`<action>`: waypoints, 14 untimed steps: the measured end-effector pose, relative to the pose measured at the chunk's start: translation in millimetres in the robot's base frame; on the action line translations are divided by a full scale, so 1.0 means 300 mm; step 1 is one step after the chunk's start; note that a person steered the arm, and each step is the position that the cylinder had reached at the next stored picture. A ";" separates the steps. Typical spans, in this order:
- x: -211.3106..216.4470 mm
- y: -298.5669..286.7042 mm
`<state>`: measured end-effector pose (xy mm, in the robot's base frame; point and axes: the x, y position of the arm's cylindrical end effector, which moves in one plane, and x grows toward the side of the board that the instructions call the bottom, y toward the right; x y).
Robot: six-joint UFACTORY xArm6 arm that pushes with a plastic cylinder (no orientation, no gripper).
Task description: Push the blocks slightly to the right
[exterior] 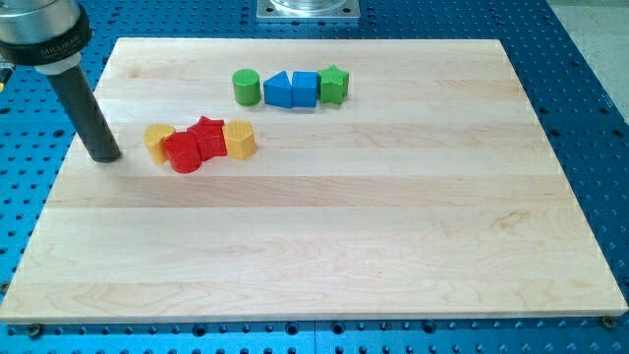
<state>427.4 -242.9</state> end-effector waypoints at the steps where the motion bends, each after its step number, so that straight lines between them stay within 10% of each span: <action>1: -0.051 0.054; 5: -0.391 0.260; 7: -0.353 0.610; 14: -0.236 0.920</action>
<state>356.6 33.2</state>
